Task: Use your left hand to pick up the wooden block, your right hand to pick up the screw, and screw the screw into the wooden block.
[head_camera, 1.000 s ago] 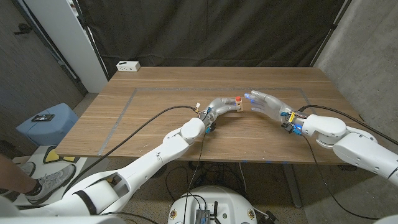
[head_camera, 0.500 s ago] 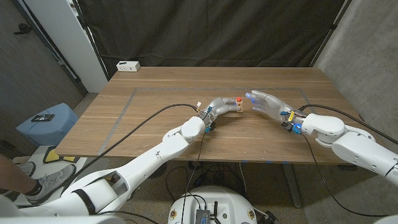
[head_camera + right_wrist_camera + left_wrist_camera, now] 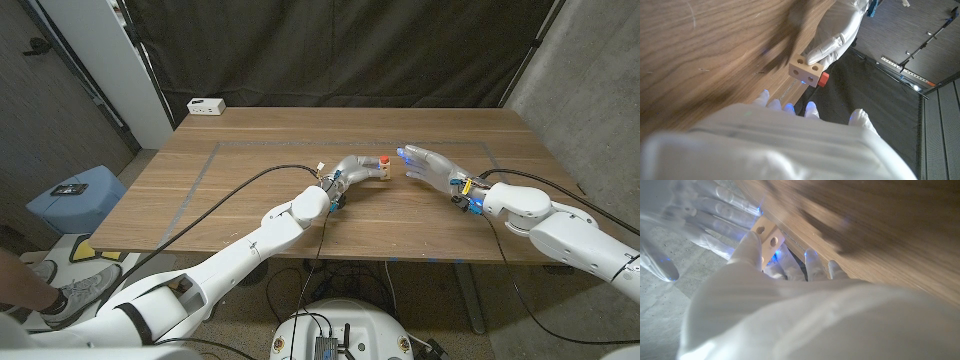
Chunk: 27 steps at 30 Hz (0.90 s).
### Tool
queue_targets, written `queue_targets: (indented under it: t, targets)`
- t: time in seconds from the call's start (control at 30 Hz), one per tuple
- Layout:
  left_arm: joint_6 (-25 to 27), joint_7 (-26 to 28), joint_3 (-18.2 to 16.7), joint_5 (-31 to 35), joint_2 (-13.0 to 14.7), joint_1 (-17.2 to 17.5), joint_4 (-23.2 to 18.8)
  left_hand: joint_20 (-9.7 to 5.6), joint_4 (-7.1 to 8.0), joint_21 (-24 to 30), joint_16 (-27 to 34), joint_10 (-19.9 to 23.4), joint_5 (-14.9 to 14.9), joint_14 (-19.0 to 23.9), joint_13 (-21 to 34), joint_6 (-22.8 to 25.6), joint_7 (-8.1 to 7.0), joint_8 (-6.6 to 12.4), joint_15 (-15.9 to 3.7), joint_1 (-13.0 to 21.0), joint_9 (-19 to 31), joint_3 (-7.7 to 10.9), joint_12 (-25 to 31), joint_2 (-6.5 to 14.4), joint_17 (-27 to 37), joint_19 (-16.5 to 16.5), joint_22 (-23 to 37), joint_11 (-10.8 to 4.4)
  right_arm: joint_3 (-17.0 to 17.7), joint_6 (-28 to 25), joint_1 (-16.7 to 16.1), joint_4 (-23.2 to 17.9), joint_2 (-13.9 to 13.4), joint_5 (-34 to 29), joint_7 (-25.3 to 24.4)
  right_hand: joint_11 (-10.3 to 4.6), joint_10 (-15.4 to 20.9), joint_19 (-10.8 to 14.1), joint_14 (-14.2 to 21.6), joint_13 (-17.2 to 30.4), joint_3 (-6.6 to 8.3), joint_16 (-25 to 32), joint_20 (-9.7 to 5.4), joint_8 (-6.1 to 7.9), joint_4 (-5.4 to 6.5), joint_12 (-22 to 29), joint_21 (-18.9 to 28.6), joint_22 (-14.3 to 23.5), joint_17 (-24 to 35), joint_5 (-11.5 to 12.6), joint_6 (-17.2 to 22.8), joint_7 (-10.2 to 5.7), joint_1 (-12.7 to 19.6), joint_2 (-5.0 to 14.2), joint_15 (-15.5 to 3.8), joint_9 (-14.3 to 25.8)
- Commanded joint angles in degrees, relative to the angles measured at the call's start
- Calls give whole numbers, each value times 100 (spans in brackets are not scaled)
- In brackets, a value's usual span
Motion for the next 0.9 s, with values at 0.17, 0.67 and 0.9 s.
queue_targets:
  t: [0.17,0.67,0.9]
  targets:
    - [50,20,7,41,12,4,-42,43,29,30,41,46,36,44,34,65,16,69,-355,-39,13,2,32,0,18,-17,26,-6,-125,78,110,210,152,45,116,-31,-1081,-31,-1047,20,6,5,49,-8,4,-21,10,28,21,18,-84,-35,-11,-8,20,9]
    - [75,34,3,44,29,40,-103,51,30,29,40,50,39,44,49,61,12,62,-347,-35,13,0,36,3,19,-17,26,-5,-265,170,246,305,228,-4,312,-19,-1113,-73,-1092,20,-22,0,65,58,31,-20,3,32,33,14,-15,-54,-60,-28,18,8]
    - [105,27,-1,24,39,67,-144,51,31,28,41,50,40,44,54,59,18,59,-344,-35,13,-2,37,5,19,-17,26,-5,-322,205,301,316,248,-61,359,-16,-1128,-87,-1103,19,-30,1,60,73,41,-20,1,33,37,14,12,-68,-76,-31,14,8]
